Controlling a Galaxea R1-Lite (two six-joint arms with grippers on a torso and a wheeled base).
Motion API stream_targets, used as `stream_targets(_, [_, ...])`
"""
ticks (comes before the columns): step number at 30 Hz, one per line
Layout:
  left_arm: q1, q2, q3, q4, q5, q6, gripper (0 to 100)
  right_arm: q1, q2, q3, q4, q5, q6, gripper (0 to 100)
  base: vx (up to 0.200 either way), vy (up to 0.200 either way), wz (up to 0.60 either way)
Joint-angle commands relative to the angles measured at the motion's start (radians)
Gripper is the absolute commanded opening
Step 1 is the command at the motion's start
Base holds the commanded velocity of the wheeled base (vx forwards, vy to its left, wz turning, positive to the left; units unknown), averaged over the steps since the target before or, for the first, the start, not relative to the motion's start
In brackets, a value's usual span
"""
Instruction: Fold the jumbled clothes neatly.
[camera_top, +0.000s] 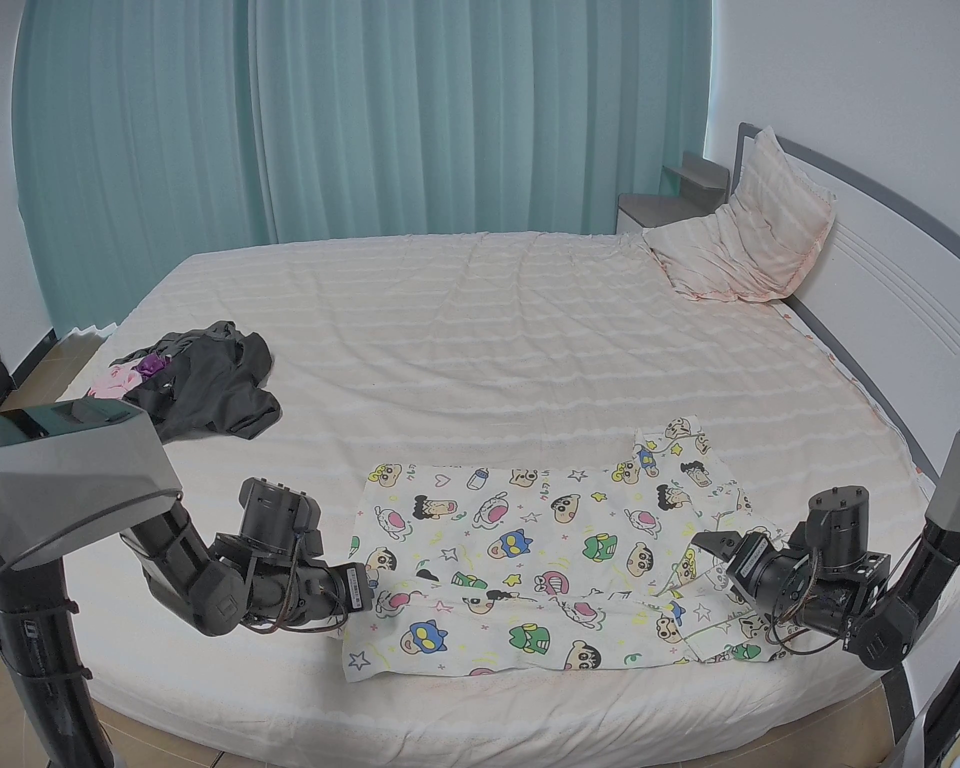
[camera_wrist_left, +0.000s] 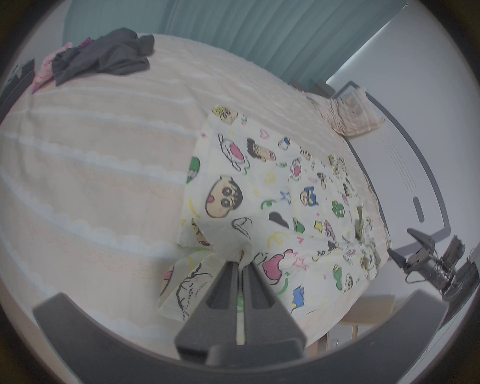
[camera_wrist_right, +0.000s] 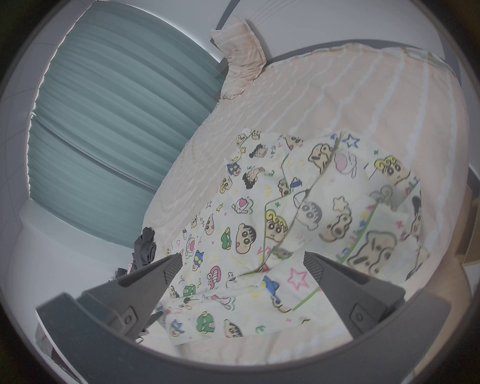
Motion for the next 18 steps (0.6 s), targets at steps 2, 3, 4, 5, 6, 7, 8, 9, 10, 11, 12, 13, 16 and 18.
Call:
stream_targets(2, [-0.006, -0.099, 0.014, 0.005, 0.038, -0.024, 0, -0.055, -0.024, 0.003, 0.004, -0.004, -0.054, 100, 0.0, 0.0, 0.0])
stream_targets(3, [-0.006, -0.118, 0.025, 0.005, 0.038, -0.024, 0, -0.086, -0.023, 0.005, 0.012, -0.004, -0.126, 100, 0.0, 0.0, 0.0])
stream_targets(4, [-0.007, -0.128, 0.029, 0.005, 0.038, -0.026, 0, -0.105, -0.023, 0.01, 0.015, -0.003, -0.179, 100, 0.0, 0.0, 0.0])
stream_targets(5, [-0.009, -0.138, 0.034, 0.006, 0.038, -0.026, 0, -0.121, -0.029, 0.02, 0.016, 0.002, -0.225, 100, 0.0, 0.0, 0.0])
stream_targets(6, [-0.011, -0.144, 0.037, 0.008, 0.037, -0.027, 0, -0.135, -0.032, 0.028, 0.016, 0.008, -0.251, 100, 0.0, 0.0, 0.0])
stream_targets(7, [-0.015, -0.153, 0.037, 0.012, 0.037, -0.027, 0, -0.161, -0.033, 0.037, 0.018, 0.019, -0.286, 100, 0.0, 0.0, 0.0])
stream_targets(8, [-0.015, -0.156, 0.037, 0.016, 0.037, -0.027, 0, -0.171, -0.032, 0.039, 0.018, 0.025, -0.295, 100, 0.0, 0.0, 0.0])
stream_targets(9, [-0.02, -0.162, 0.035, 0.028, 0.035, -0.029, 0, -0.217, -0.024, 0.042, 0.019, 0.063, -0.338, 100, 0.0, 0.0, 0.0])
stream_targets(10, [-0.023, -0.165, 0.032, 0.043, 0.035, -0.029, 0, -0.27, -0.015, 0.045, 0.024, 0.119, -0.376, 100, 0.0, 0.0, 0.0])
stream_targets(11, [-0.023, -0.165, 0.031, 0.048, 0.034, -0.029, 0, -0.301, -0.009, 0.048, 0.028, 0.155, -0.398, 100, 0.0, 0.0, 0.0])
stream_targets(12, [-0.026, -0.165, 0.029, 0.052, 0.034, -0.029, 0, -0.345, -0.003, 0.059, 0.031, 0.209, -0.435, 100, 0.0, 0.0, 0.0])
stream_targets(13, [-0.032, -0.165, 0.029, 0.054, 0.034, -0.031, 0, -0.384, 0.004, 0.071, 0.033, 0.261, -0.479, 100, 0.0, 0.0, 0.0])
stream_targets(16, [-0.038, -0.165, 0.029, 0.054, 0.034, -0.043, 0, -0.468, 0.025, 0.086, 0.033, 0.346, -0.585, 100, 0.0, 0.0, 0.0])
stream_targets(18, [-0.047, -0.165, 0.023, 0.054, 0.034, -0.063, 0, -0.565, 0.071, 0.083, 0.035, 0.429, -0.699, 100, 0.0, 0.0, 0.0])
